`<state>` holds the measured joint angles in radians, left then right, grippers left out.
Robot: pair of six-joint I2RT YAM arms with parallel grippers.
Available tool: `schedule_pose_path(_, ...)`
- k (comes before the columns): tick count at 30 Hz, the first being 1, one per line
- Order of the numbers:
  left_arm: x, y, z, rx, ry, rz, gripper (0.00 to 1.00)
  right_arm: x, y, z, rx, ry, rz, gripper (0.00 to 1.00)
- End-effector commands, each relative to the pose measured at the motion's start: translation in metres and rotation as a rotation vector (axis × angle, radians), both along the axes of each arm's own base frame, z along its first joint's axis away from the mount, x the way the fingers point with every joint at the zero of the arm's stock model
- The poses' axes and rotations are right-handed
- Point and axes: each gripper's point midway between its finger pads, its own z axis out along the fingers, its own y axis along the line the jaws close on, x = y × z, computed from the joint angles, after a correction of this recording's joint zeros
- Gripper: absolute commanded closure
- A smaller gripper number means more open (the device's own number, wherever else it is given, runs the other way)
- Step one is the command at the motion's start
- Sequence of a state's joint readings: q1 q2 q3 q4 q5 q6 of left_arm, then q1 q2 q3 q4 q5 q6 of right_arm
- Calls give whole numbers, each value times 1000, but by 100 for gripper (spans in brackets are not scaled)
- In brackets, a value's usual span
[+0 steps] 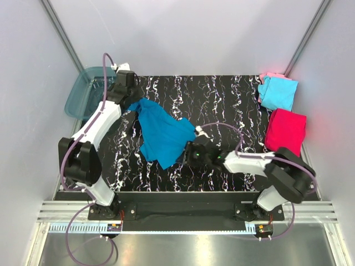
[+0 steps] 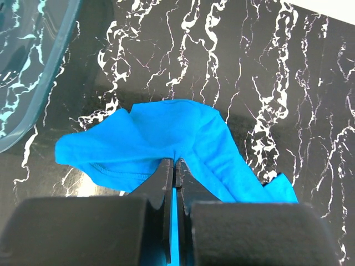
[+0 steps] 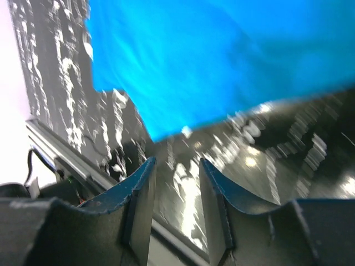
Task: Fold and stack the t-shirts
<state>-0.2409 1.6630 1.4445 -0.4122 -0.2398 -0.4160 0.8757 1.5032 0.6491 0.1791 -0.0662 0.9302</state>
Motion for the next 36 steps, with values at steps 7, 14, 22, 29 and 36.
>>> schedule_pose_path(7,-21,6,31,-27,-82,-5,100,25,59,-16,5,-45,-16,57)
schedule_pose_path(14,-33,12,35,-26,-95,1,100,12,70,-17,9,-32,-15,55)
schedule_pose_path(22,-37,9,37,-60,-99,-4,100,-4,83,-32,-27,5,-11,52)
schedule_pose_path(29,-47,13,42,-60,-115,2,100,8,91,-42,-76,-5,-32,51)
schedule_pose_path(36,-55,14,48,-84,-136,2,100,22,78,-50,-153,-4,-83,50)
